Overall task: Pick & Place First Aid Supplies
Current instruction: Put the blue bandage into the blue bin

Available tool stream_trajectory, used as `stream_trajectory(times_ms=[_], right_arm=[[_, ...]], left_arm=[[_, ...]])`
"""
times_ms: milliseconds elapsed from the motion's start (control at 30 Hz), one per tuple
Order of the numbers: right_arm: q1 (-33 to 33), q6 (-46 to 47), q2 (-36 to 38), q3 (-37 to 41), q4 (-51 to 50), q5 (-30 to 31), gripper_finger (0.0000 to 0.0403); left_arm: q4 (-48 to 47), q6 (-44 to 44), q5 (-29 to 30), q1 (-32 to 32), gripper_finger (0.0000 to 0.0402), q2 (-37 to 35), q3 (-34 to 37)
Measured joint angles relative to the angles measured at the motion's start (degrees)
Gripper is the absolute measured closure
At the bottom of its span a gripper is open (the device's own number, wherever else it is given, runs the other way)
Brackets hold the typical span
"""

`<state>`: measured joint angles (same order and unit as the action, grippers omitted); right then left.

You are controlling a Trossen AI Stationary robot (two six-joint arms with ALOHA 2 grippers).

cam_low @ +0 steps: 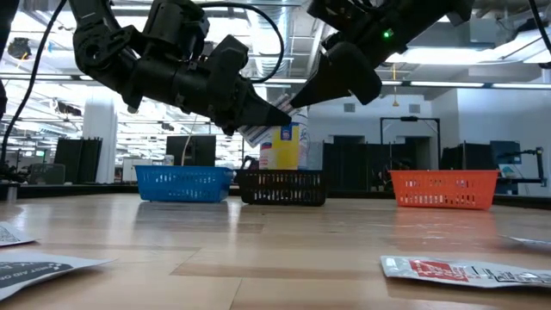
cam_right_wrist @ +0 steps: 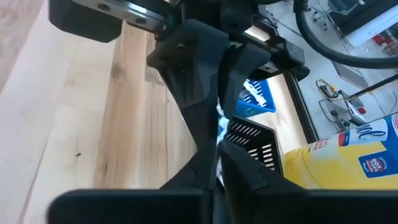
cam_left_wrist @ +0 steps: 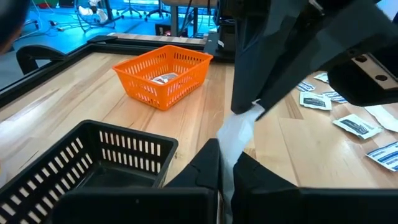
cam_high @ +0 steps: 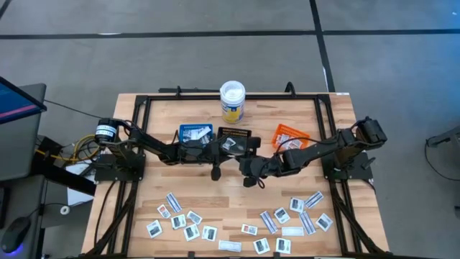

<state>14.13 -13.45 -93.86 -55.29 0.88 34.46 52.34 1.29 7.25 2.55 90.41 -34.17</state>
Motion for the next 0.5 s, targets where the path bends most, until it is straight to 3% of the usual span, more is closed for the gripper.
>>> stream_trajectory(times_ms=[500], right_arm=[[-2.18, 1.42, 0.00, 0.00, 5.36, -1.75, 0.0252]], left_arm=[[0.11, -0.01, 0.00, 0.00, 0.0395, 0.00, 0.00]])
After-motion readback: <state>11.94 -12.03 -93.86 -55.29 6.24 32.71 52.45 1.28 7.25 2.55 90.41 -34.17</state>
